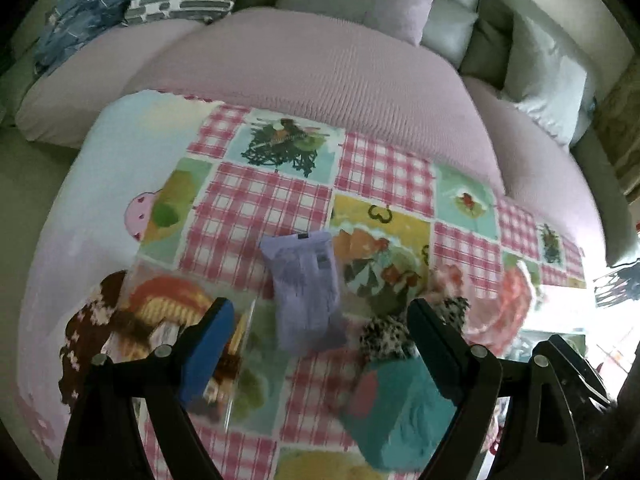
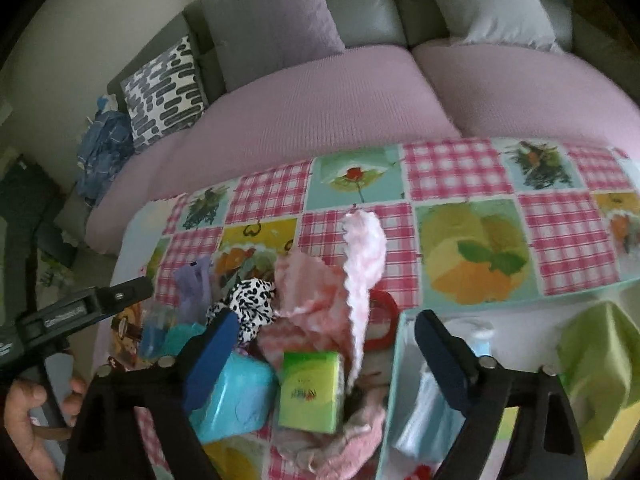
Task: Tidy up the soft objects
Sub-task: 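Grasp the purple packet with the left tool while the right tool grasps the pink fluffy towel, then lift the purple packet with the left tool while the right tool carries the pink towel to the tray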
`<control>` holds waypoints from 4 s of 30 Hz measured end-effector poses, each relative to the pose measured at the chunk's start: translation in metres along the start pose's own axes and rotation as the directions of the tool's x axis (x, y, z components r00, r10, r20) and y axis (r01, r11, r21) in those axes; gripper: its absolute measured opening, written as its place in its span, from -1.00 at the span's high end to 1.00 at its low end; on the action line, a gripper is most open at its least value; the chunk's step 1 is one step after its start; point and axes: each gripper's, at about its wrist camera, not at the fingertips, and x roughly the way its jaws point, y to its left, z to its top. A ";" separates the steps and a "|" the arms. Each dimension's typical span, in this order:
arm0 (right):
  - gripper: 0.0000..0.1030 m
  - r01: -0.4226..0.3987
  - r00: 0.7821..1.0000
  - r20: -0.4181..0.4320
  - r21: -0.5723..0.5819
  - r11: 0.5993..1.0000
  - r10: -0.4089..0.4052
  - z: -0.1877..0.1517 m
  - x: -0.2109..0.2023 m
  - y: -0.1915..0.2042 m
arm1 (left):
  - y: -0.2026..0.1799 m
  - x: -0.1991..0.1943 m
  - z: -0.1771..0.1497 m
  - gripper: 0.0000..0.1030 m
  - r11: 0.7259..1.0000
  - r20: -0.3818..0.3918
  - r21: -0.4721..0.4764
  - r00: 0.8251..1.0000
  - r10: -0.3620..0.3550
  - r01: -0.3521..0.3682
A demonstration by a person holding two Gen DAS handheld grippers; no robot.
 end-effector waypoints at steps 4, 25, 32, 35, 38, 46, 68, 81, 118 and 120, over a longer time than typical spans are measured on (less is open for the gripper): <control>-0.61 0.006 0.999 -0.033 -0.017 1.000 -0.006 0.008 0.018 0.002 | -0.009 0.022 0.009 -0.72 0.999 -0.033 0.037 0.999 0.026 -0.025; 0.42 -0.004 0.991 -0.131 -0.021 1.000 0.001 0.008 0.068 -0.009 | -0.036 0.093 0.021 -0.36 0.973 -0.128 0.183 0.978 0.166 -0.141; 0.57 -0.022 0.991 -0.129 -0.005 1.000 0.021 0.007 0.065 -0.012 | -0.034 0.094 0.021 0.07 0.966 -0.118 0.204 0.976 0.185 -0.159; 0.64 -0.023 0.992 -0.127 -0.006 1.000 0.022 0.006 0.064 -0.012 | -0.032 0.097 0.021 0.25 0.966 -0.116 0.204 0.976 0.183 -0.157; 0.69 -0.025 0.991 -0.129 0.001 1.000 0.025 0.006 0.064 -0.013 | -0.030 0.101 0.022 0.30 0.963 -0.109 0.218 0.977 0.183 -0.156; 0.83 -0.046 0.993 -0.109 0.010 0.999 0.047 0.007 0.052 -0.014 | -0.036 0.094 0.019 0.68 0.965 -0.097 0.229 0.984 0.151 -0.125; 0.83 -0.087 0.996 -0.038 -0.016 0.996 0.087 0.015 0.006 -0.006 | -0.013 0.064 0.032 0.99 0.975 -0.070 0.189 0.989 0.133 -0.118; 0.83 -0.083 0.996 -0.039 -0.026 0.996 0.082 0.017 0.005 -0.007 | -0.019 0.095 0.042 -0.14 0.951 -0.134 0.246 0.966 0.222 -0.185; 0.83 -0.109 0.970 0.210 -0.065 0.992 0.121 0.013 -0.147 0.010 | -0.076 -0.072 0.009 0.02 0.966 0.159 0.232 0.984 0.081 -0.116; 0.83 -0.092 0.966 0.235 -0.064 0.994 0.105 0.009 -0.162 0.003 | -0.093 -0.088 -0.002 0.02 0.959 0.190 0.266 0.981 0.047 -0.097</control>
